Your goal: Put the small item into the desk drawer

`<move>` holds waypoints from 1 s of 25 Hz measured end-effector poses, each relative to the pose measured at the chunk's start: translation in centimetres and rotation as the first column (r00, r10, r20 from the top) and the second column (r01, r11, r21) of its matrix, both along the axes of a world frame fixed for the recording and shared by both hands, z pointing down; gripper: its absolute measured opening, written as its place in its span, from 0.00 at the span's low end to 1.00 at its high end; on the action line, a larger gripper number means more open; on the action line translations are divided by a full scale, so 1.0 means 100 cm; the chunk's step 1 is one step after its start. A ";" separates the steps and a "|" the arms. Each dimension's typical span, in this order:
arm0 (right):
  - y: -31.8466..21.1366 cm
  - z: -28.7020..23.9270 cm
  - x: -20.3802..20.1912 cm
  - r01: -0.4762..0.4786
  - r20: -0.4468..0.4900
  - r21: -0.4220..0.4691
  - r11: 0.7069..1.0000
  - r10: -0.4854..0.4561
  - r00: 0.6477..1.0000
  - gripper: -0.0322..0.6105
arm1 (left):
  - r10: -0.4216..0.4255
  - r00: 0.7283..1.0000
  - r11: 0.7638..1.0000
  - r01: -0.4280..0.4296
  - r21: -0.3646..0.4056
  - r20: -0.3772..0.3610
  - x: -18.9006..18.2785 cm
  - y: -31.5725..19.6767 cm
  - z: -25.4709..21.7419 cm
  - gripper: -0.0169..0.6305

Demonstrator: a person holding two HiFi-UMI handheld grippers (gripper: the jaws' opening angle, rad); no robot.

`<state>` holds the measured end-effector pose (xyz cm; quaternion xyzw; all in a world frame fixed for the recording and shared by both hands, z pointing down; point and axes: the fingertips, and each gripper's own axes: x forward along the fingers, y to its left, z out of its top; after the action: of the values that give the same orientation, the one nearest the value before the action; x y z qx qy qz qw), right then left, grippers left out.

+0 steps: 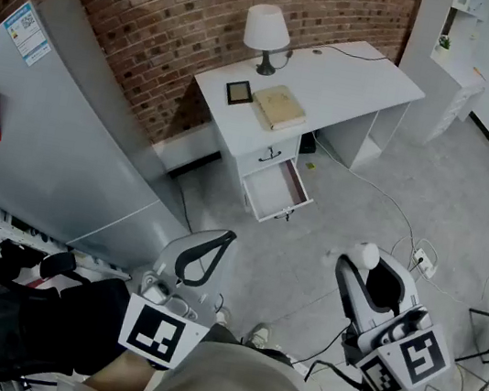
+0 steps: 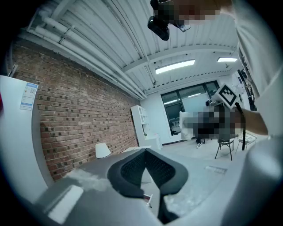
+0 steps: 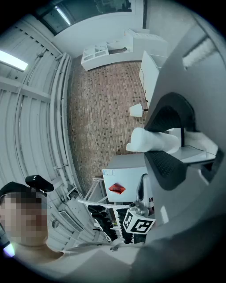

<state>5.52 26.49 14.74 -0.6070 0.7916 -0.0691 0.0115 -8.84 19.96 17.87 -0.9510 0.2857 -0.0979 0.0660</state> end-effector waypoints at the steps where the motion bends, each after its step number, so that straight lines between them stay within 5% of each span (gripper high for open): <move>1: 0.000 0.000 -0.001 0.003 -0.001 -0.001 1.000 -0.003 1.000 0.26 | -0.001 1.000 1.000 0.001 -0.001 -0.002 0.000 0.000 0.000 0.03; 25: -0.010 0.032 0.009 0.009 0.029 -0.082 0.997 -0.007 1.000 0.26 | 0.012 1.000 0.999 -0.011 -0.042 0.012 0.014 -0.005 0.019 0.03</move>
<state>6.39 25.54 17.90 -0.6026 0.7904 -0.1103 -0.0025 -7.40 19.45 19.75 -0.9532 0.2777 -0.1094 0.0486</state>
